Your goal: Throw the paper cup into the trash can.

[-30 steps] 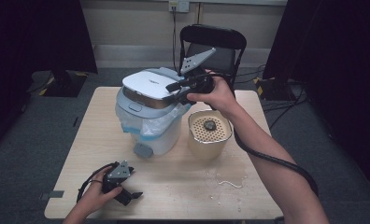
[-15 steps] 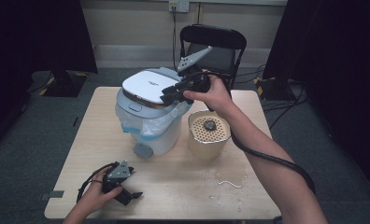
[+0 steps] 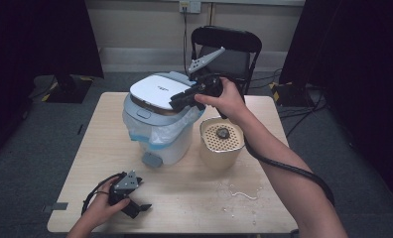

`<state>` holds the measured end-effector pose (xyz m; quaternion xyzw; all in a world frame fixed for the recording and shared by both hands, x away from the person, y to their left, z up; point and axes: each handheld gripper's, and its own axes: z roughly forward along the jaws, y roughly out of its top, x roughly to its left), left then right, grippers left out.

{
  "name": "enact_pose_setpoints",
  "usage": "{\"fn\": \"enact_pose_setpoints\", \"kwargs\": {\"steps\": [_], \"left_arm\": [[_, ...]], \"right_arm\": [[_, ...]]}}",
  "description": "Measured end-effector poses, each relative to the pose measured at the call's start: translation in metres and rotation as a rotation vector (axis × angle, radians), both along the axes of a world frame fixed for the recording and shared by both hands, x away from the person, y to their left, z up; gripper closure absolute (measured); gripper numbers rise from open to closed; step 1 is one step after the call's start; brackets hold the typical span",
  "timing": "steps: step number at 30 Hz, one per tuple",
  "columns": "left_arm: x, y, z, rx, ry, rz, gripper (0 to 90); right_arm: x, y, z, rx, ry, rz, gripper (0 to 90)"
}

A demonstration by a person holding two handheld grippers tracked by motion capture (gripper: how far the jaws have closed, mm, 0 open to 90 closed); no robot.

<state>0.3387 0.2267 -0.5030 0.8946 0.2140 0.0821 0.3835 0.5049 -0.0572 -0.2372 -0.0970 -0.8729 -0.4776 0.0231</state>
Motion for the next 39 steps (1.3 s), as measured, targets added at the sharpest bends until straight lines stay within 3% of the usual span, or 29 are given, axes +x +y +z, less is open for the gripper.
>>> {"fn": "enact_pose_setpoints", "kwargs": {"steps": [14, 22, 30, 35, 39], "left_arm": [[0.000, 0.000, 0.000, 0.001, 0.000, 0.001, 0.0], [0.000, 0.000, 0.000, 0.001, -0.001, 0.000, 0.0], [0.000, 0.000, 0.000, 0.001, -0.001, 0.000, 0.0], [0.000, 0.000, 0.000, 0.001, -0.001, 0.000, 0.0], [0.000, 0.000, 0.000, 0.001, 0.000, 0.000, 0.0]], "right_arm": [[-0.005, 0.001, 0.000, -0.013, -0.019, 0.004, 71.7], [-0.009, 0.003, -0.008, -0.019, 0.004, 0.023, 67.3], [-0.008, 0.006, -0.015, -0.001, 0.049, 0.035, 71.8], [-0.005, 0.008, -0.019, -0.001, 0.065, 0.015, 80.6], [-0.003, 0.010, -0.020, 0.000, 0.049, -0.024, 86.0]]}}
